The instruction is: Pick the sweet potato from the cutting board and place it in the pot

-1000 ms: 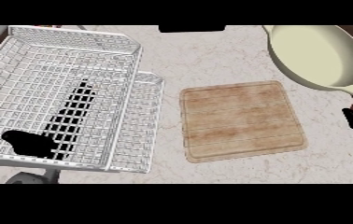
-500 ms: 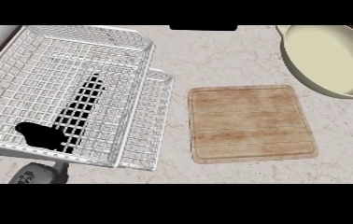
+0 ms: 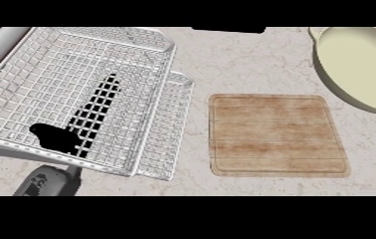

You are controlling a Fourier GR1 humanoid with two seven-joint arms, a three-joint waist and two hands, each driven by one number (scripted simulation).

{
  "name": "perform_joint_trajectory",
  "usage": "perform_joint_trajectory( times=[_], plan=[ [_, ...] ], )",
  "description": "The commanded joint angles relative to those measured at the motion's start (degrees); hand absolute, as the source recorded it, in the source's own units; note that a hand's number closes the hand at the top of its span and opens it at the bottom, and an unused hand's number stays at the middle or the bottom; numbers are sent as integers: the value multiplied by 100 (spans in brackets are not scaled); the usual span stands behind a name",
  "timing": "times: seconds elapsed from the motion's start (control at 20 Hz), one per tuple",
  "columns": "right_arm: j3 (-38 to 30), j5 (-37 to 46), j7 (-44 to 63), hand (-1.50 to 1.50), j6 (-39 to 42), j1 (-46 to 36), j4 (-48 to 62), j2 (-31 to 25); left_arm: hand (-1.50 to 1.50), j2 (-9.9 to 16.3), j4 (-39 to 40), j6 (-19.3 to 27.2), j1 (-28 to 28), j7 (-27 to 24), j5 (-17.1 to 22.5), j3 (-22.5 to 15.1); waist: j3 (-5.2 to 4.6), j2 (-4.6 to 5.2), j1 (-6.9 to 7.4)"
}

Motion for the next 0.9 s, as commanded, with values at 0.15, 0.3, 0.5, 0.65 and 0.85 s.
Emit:
perform_joint_trajectory(
  times=[0.15, 0.3, 0.5, 0.65, 0.85],
  plan=[
    [441, 1257, -346, 150, -1074, -589, 1156, 280, 0, 73, 46, 734, -542, 547, 82, 762, 110, -40, 171],
    [463, 1406, -492, 150, -1054, -1070, 1861, 326, 0, -86, 87, 737, -423, 348, -54, 567, 113, -16, 271],
    [636, 1361, -551, 150, -784, -1290, 2511, 835, 0, -69, 161, 611, -543, 312, 76, 725, 120, 2, 316],
    [696, 1404, -392, -150, -453, -1492, 3084, 906, 0, -177, 85, 711, -585, 442, -17, 583, 126, -3, 332],
    [773, 1260, -711, -150, 284, -1828, 3461, 1154, 0, -53, 203, 429, -507, 271, 101, 689, 129, 16, 423]
  ],
)
